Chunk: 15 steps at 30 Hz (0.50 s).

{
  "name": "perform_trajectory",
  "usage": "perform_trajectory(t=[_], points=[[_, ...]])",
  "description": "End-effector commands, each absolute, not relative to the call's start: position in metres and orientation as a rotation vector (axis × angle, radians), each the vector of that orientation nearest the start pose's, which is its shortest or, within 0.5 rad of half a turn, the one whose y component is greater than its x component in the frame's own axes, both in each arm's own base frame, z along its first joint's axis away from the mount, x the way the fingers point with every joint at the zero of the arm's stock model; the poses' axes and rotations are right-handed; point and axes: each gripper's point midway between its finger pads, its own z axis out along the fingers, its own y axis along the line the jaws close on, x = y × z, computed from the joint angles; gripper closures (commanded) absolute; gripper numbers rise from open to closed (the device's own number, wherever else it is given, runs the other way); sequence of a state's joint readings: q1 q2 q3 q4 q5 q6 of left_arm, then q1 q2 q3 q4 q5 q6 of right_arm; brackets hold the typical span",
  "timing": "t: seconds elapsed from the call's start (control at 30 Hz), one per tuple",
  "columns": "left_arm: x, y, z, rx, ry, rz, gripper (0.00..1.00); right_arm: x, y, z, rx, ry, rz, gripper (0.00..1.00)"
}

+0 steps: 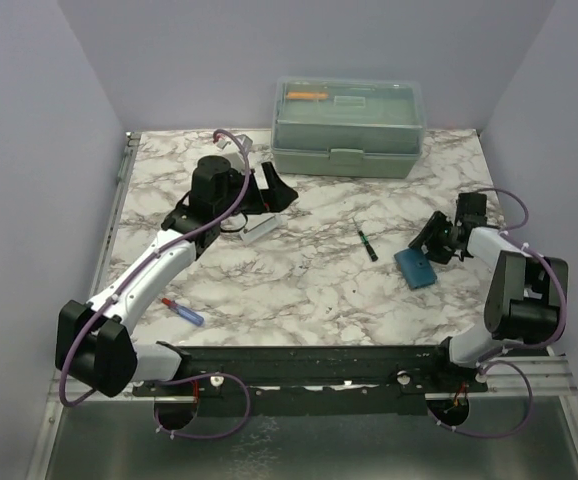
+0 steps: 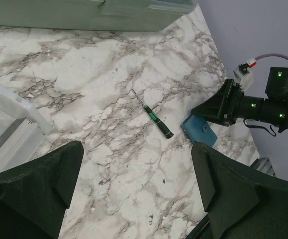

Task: Put the credit cards into the card holder
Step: Move the card holder to the center of the board.

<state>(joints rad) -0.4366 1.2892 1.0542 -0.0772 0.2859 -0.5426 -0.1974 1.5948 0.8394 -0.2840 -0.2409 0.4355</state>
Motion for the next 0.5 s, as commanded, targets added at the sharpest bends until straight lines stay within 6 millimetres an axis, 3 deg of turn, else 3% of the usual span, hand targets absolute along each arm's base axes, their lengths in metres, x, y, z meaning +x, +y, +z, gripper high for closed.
perform_trajectory(t=[0.0,0.1,0.33,0.47], points=[[0.337,-0.26,0.244,0.094,2.053,-1.045,0.01,0.276,0.018,0.009,0.855,2.662,0.424,0.45],[0.329,-0.281,0.225,0.108,2.135,-1.141,0.01,0.265,0.041,0.017,0.837,2.65,0.49,0.45],[0.286,-0.335,0.163,0.107,2.391,-1.28,0.02,0.243,0.133,0.043,0.728,2.558,1.046,0.45],[0.253,-0.355,0.13,0.1,2.494,-1.291,0.12,0.242,0.155,0.056,0.703,2.475,1.179,0.44]])
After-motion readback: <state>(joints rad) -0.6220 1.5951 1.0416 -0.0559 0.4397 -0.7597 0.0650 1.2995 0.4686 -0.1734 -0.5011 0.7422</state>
